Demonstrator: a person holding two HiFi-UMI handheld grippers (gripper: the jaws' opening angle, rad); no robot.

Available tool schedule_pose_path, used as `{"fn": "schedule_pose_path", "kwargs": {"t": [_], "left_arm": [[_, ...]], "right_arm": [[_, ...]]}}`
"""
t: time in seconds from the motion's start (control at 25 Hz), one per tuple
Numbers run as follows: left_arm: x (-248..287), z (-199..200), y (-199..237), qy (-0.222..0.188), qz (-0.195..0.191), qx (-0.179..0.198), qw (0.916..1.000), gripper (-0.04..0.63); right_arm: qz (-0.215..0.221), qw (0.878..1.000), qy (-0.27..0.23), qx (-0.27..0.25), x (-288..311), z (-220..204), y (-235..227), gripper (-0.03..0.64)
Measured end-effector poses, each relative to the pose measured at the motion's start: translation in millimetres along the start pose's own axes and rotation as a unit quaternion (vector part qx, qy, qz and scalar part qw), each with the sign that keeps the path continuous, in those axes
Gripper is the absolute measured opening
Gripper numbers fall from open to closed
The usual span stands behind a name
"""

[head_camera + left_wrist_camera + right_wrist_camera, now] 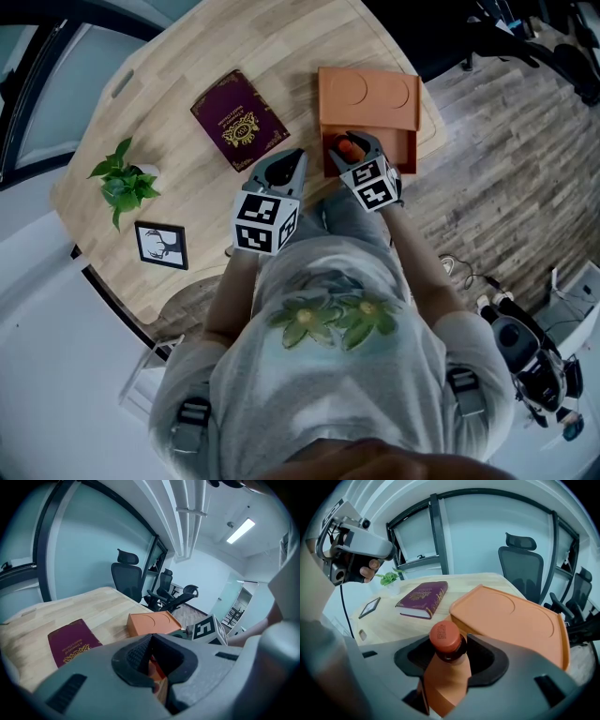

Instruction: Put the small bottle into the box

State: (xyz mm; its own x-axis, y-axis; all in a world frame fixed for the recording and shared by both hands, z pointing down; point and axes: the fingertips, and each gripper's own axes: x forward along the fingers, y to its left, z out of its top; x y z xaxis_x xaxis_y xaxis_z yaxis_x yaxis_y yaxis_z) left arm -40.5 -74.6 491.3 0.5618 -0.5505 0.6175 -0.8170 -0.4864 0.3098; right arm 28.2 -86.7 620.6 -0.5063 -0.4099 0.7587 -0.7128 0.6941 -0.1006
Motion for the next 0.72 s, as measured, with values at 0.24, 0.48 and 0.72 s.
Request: {"fn": "schedule_pose_path", "kwargs": {"t": [0.24,0.48,0.72], "left_arm": [[-0.8,-2.6,-3.3,0.002,-0.003,0.005,1.0000,0.008],[-1.6,-2.8,-6.3,0.000,-0.006,0.009,0.9999,0.008],[-4.4,1.4,-9.5,-0.010,-0.009,0.015,0.9998,0.007]], "right_arm": [[0.001,1.000,0.001,-0.005,0.8,-1.8,1.1,0.209],[-0.010,1.000,0.006,-0.004,-0.5,-2.4,1.3,0.209],[-0.014,1.000,-0.002,0.010,-11.2,1.8,2.2,0.210]]}}
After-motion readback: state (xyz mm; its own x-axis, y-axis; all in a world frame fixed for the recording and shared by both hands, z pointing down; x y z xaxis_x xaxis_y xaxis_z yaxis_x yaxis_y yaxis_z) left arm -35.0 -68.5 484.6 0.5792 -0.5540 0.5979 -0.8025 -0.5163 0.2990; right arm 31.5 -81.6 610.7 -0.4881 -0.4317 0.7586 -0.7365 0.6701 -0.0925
